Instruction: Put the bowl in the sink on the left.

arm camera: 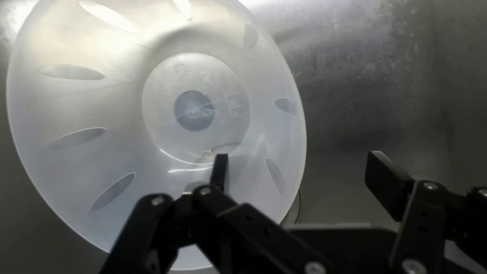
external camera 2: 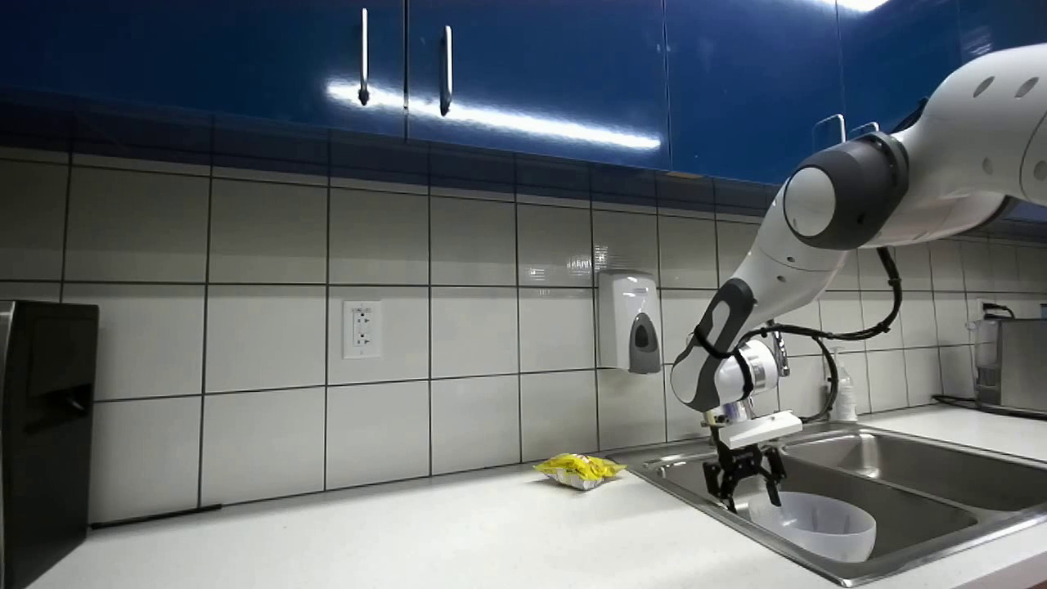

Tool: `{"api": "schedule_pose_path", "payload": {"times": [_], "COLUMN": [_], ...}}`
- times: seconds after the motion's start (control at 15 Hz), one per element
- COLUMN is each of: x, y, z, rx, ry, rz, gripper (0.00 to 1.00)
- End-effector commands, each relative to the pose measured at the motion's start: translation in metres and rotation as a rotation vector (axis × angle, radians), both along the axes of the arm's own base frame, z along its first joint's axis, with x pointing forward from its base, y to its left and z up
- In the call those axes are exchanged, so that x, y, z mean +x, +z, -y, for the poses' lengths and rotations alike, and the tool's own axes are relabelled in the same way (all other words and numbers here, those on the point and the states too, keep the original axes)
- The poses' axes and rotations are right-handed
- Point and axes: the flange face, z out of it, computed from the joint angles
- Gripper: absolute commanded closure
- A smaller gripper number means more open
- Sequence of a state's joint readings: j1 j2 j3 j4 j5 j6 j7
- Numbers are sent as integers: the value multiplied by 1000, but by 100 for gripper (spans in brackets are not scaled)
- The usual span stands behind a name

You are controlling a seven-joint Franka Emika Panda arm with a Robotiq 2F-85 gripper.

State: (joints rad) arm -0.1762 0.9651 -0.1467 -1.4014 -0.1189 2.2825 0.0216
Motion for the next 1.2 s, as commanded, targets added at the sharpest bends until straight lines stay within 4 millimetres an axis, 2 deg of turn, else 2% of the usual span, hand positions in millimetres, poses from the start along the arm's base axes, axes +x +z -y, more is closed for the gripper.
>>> {"api": "schedule_pose_path", "payload": {"times": [0.0, 0.67, 0.87, 1.13], "x": [3, -2, -16, -45], "y": [26, 94, 109, 120], "z": [6, 13, 11, 1], "rx": [8, 7, 12, 23], "ry": [13, -33, -41, -46], "rz": [16, 76, 87, 82], "gripper": [0, 0, 0, 0]}}
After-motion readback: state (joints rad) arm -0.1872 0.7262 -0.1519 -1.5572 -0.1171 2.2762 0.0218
